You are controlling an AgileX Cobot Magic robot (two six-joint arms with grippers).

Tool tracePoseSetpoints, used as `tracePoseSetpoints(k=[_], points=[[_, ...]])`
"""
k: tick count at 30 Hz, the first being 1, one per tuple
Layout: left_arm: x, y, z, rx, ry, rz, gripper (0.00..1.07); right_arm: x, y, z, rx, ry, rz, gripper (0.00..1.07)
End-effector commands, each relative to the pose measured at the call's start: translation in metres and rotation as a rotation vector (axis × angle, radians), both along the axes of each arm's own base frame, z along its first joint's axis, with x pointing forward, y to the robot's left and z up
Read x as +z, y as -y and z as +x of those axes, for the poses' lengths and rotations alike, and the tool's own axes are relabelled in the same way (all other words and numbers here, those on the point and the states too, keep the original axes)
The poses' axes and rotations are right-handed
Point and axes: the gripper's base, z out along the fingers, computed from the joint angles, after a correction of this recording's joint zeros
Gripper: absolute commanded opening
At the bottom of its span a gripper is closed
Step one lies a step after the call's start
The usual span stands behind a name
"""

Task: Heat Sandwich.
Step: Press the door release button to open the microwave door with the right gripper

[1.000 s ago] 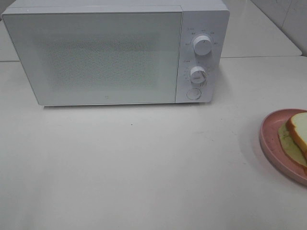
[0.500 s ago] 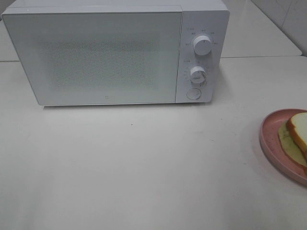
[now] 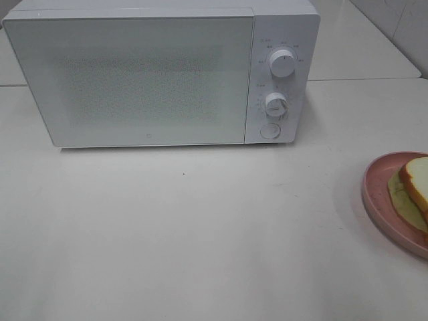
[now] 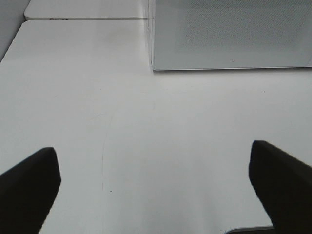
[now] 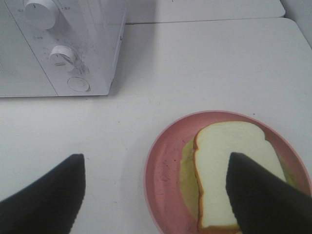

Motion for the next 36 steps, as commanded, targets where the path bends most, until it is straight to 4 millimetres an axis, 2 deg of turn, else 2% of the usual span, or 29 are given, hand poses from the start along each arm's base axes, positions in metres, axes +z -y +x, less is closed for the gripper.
tracePoseSetpoints(k=[1,4,9,22,27,33,36], points=[[0.000,0.001,-0.004,-0.002,0.025,-0.009,1.01,-0.003,0.000,0.015,-0.005,0.022,0.000,0.76],[0.000,0.001,-0.004,-0.002,0.025,-0.009,1.01,-0.006,0.000,0.023,-0.006,0.025,0.001,0.76],[0.000,0.001,-0.004,-0.002,0.025,-0.009,1.01,-0.015,-0.002,0.055,-0.026,0.079,0.031,0.76],[0.000,0.001,-0.004,-0.002,0.025,-0.009,1.01,-0.036,-0.003,0.100,-0.037,0.209,0.052,0.76],[0.000,0.001,-0.004,-0.002,0.025,-0.009,1.01,-0.042,-0.005,0.108,-0.046,0.240,0.057,0.76],[0.000,0.001,-0.004,-0.002,0.025,-0.009,1.01,-0.055,-0.030,0.107,0.004,0.286,0.020,0.76],[0.000,0.001,-0.004,-0.002,0.025,-0.009,1.01,-0.058,-0.036,0.106,0.005,0.294,0.011,0.76]])
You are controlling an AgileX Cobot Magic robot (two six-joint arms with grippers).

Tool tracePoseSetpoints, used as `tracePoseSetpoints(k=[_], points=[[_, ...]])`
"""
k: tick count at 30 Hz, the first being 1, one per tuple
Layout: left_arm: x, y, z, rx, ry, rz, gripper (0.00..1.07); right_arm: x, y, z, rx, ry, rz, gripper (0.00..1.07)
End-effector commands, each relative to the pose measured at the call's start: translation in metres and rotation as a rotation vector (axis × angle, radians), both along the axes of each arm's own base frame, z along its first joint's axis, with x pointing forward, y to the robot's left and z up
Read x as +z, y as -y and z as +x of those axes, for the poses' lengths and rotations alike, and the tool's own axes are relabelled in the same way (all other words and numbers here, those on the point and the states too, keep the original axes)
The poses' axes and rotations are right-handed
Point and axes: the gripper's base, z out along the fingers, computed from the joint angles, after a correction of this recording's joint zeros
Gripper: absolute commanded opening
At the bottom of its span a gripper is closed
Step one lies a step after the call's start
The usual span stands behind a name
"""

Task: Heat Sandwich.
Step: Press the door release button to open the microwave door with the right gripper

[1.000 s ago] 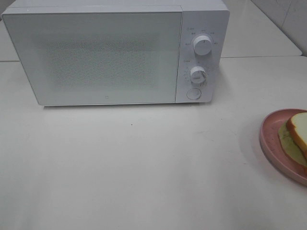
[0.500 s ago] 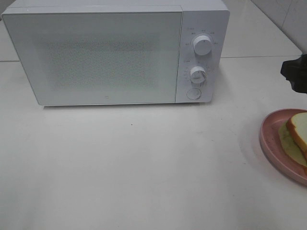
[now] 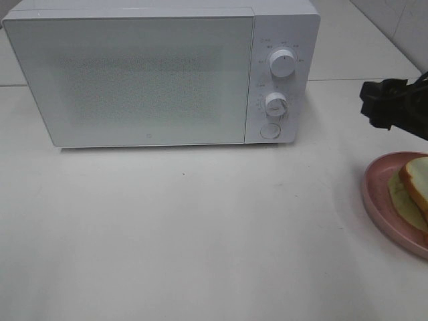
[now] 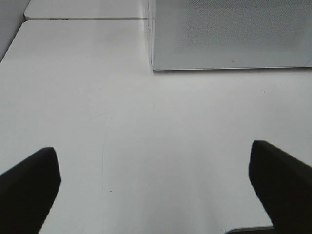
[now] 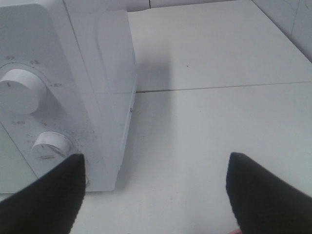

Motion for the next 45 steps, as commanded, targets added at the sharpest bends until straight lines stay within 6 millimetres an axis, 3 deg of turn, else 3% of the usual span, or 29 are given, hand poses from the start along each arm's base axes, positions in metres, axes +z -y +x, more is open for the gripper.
tracePoseSetpoints(k=[1,12,28,45], points=[[0.000,0.001,-0.004,-0.002,0.025,-0.009,1.01,-0.003,-0.009,-0.001,-0.011,0.041,-0.020,0.76],[-0.001,0.001,-0.004,-0.001,0.025,-0.008,1.01,-0.026,-0.052,-0.002,0.047,0.067,-0.044,0.76],[-0.001,0.001,-0.004,-0.001,0.025,-0.008,1.01,-0.054,-0.090,0.000,0.014,0.057,-0.098,0.76],[-0.001,0.001,-0.004,-0.001,0.025,-0.008,1.01,-0.058,-0.095,0.005,0.003,0.023,-0.067,0.76]])
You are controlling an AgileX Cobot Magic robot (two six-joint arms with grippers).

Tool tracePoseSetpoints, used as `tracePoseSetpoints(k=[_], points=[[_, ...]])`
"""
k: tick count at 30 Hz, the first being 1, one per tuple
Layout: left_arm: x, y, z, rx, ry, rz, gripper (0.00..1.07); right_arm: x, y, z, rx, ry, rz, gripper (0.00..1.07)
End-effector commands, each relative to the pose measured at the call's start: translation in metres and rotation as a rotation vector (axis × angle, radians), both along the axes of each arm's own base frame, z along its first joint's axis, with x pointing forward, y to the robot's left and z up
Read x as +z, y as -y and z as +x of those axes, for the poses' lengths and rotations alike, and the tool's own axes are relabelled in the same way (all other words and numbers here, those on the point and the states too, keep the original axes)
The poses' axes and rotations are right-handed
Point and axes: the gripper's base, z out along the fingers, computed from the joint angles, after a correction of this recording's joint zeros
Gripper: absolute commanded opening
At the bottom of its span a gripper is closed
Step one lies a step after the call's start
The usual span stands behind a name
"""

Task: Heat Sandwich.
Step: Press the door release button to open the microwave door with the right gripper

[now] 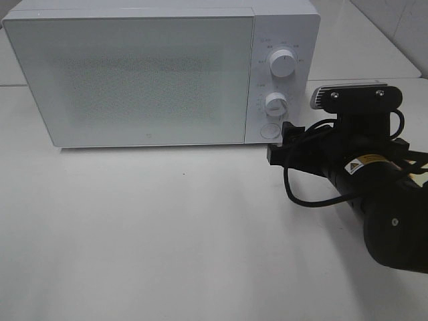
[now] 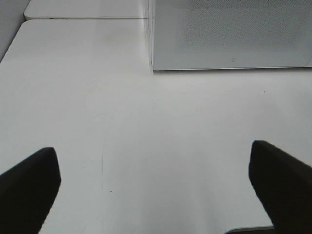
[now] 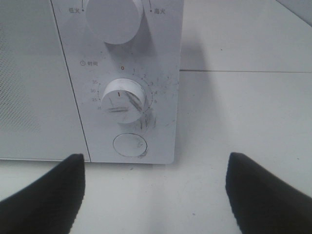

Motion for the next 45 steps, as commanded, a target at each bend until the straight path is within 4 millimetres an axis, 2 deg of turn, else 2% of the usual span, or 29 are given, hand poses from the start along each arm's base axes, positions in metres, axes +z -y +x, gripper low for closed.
tracePoseSetpoints(k=[1,4,7,9,12,13,14,17,18,19,22,23,26,27,28,29,30,31,32,35,36,45], points=[[-0.001,0.001,-0.004,-0.001,0.025,-0.008,1.01,0.001,-0.002,0.001,-0.008,0.001,0.055,0.76],[-0.001,0.001,-0.004,-0.001,0.025,-0.008,1.01,0.001,-0.002,0.001,-0.029,-0.005,0.126,0.76],[-0.001,0.001,-0.004,-0.001,0.025,-0.008,1.01,0.001,-0.002,0.001,-0.085,-0.015,0.309,0.76],[-0.001,0.001,-0.004,-0.001,0.025,-0.008,1.01,0.001,-0.002,0.001,-0.097,-0.018,0.351,0.76],[-0.001,0.001,-0.004,-0.001,0.025,-0.008,1.01,0.001,-0.002,0.001,-0.169,-0.030,0.585,0.76],[-0.001,0.001,-0.004,-0.001,0.025,-0.008,1.01,0.001,-0.002,0.001,-0.169,-0.030,0.585,0.76],[-0.001,0.001,-0.004,-0.001,0.025,-0.008,1.01,0.001,-0.002,0.001,-0.203,-0.038,0.698,0.76],[-0.001,0.001,-0.004,-0.001,0.025,-0.008,1.01,0.001,-0.003,0.001,-0.258,-0.051,0.873,0.76],[-0.001,0.001,-0.004,-0.001,0.025,-0.008,1.01,0.001,-0.003,0.001,-0.258,-0.051,0.873,0.76],[-0.001,0.001,-0.004,-0.001,0.025,-0.008,1.01,0.000,-0.003,0.001,-0.297,-0.064,0.995,0.76],[-0.001,0.001,-0.004,-0.001,0.025,-0.008,1.01,-0.002,-0.003,0.000,-0.352,-0.093,1.145,0.72],[-0.001,0.001,-0.004,-0.001,0.025,-0.008,1.01,-0.002,-0.003,0.000,-0.352,-0.093,1.145,0.72],[-0.001,0.001,-0.004,-0.001,0.025,-0.008,1.01,-0.003,-0.004,-0.001,-0.406,-0.121,1.277,0.62],[-0.001,0.001,-0.004,-0.001,0.025,-0.008,1.01,-0.003,-0.004,-0.001,-0.418,-0.123,1.315,0.54],[-0.001,0.001,-0.004,-0.001,0.025,-0.008,1.01,-0.003,-0.004,-0.001,-0.418,-0.123,1.315,0.54],[-0.001,0.001,-0.004,-0.001,0.025,-0.008,1.01,-0.003,-0.004,-0.001,-0.422,-0.123,1.327,0.49],[-0.001,0.001,-0.004,-0.001,0.025,-0.008,1.01,-0.003,-0.004,-0.001,-0.428,-0.124,1.343,0.43],[-0.001,0.001,-0.004,-0.001,0.025,-0.008,1.01,-0.004,-0.004,-0.001,-0.435,-0.127,1.362,0.30],[-0.001,0.001,-0.004,-0.001,0.025,-0.008,1.01,-0.004,-0.004,-0.001,-0.435,-0.127,1.362,0.30],[-0.001,0.001,-0.004,-0.001,0.025,-0.008,1.01,-0.005,-0.004,-0.001,-0.448,-0.146,1.370,0.12],[-0.001,0.001,-0.004,-0.001,0.025,-0.008,1.01,-0.007,-0.004,-0.002,-0.461,-0.166,1.373,0.00],[-0.001,0.001,-0.004,-0.001,0.025,-0.008,1.01,-0.009,-0.006,-0.003,-0.480,-0.205,1.420,0.00]])
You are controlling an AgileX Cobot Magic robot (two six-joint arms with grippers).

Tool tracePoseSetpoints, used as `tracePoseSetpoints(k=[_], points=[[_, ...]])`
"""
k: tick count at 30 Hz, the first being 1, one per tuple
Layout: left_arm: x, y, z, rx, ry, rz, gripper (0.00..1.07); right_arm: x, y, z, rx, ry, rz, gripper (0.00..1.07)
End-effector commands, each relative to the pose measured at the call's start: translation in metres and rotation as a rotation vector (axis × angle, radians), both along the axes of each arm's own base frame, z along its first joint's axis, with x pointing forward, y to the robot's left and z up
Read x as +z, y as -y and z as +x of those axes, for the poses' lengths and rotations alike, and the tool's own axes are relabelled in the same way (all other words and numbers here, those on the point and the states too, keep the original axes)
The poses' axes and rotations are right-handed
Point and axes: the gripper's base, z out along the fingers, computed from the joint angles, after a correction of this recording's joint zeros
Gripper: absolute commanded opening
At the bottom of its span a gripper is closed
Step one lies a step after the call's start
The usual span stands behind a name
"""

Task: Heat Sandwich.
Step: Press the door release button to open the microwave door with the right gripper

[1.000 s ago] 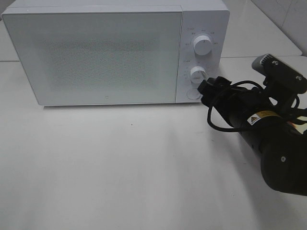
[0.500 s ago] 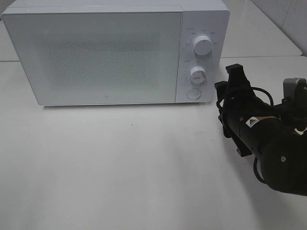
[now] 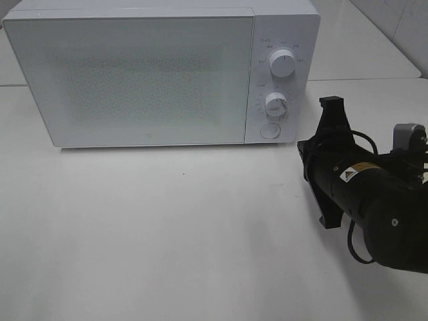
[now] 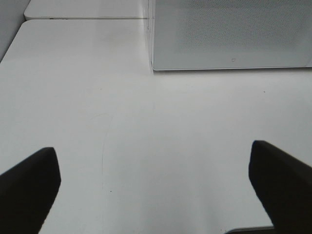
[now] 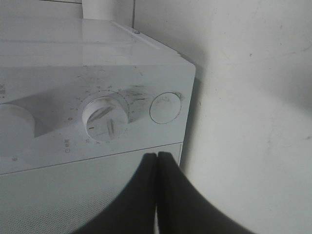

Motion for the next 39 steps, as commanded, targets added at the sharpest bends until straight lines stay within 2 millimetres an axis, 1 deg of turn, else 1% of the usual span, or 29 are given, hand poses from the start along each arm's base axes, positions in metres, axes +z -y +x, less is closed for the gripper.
tracePoseSetpoints(k=[1,9,12,13,15,19,22,23,26,28,29,32,33,34,36,38,39], points=[[-0.001,0.001,-0.004,-0.001,0.025,-0.008,1.01,0.002,-0.003,0.001,0.014,0.002,0.019,0.01],[-0.001,0.001,-0.004,-0.001,0.025,-0.008,1.01,0.001,-0.001,0.004,0.010,-0.003,0.017,0.01],[-0.001,0.001,-0.004,-0.001,0.025,-0.008,1.01,-0.002,-0.001,0.015,0.033,-0.024,0.011,0.01],[-0.001,0.001,-0.004,-0.001,0.025,-0.008,1.01,-0.002,-0.001,0.015,0.033,-0.024,0.011,0.01],[-0.001,0.001,-0.004,-0.001,0.025,-0.008,1.01,-0.006,-0.008,0.024,0.048,-0.024,0.034,0.01],[-0.001,0.001,-0.004,-0.001,0.025,-0.008,1.01,-0.013,-0.014,0.031,0.042,-0.036,0.051,0.01],[-0.001,0.001,-0.004,-0.001,0.025,-0.008,1.01,-0.023,-0.019,0.042,0.049,-0.052,0.050,0.02],[-0.001,0.001,-0.004,-0.001,0.025,-0.008,1.01,-0.023,-0.019,0.042,0.049,-0.052,0.050,0.02],[-0.001,0.001,-0.004,-0.001,0.025,-0.008,1.01,-0.028,-0.019,0.056,0.041,-0.050,0.068,0.02],[-0.001,0.001,-0.004,-0.001,0.025,-0.008,1.01,-0.030,-0.018,0.059,0.042,-0.053,0.065,0.02],[-0.001,0.001,-0.004,-0.001,0.025,-0.008,1.01,-0.033,-0.017,0.066,0.041,-0.060,0.066,0.02],[-0.001,0.001,-0.004,-0.001,0.025,-0.008,1.01,-0.034,-0.018,0.076,0.043,-0.055,0.068,0.02],[-0.001,0.001,-0.004,-0.001,0.025,-0.008,1.01,-0.034,-0.018,0.076,0.043,-0.055,0.068,0.02],[-0.001,0.001,-0.004,-0.001,0.025,-0.008,1.01,-0.035,-0.018,0.083,0.045,-0.055,0.067,0.02],[-0.001,0.001,-0.004,-0.001,0.025,-0.008,1.01,-0.038,-0.017,0.090,0.041,-0.057,0.067,0.02],[-0.001,0.001,-0.004,-0.001,0.025,-0.008,1.01,-0.039,-0.017,0.092,0.038,-0.060,0.068,0.02],[-0.001,0.001,-0.004,-0.001,0.025,-0.008,1.01,-0.042,-0.016,0.099,0.032,-0.067,0.069,0.02]])
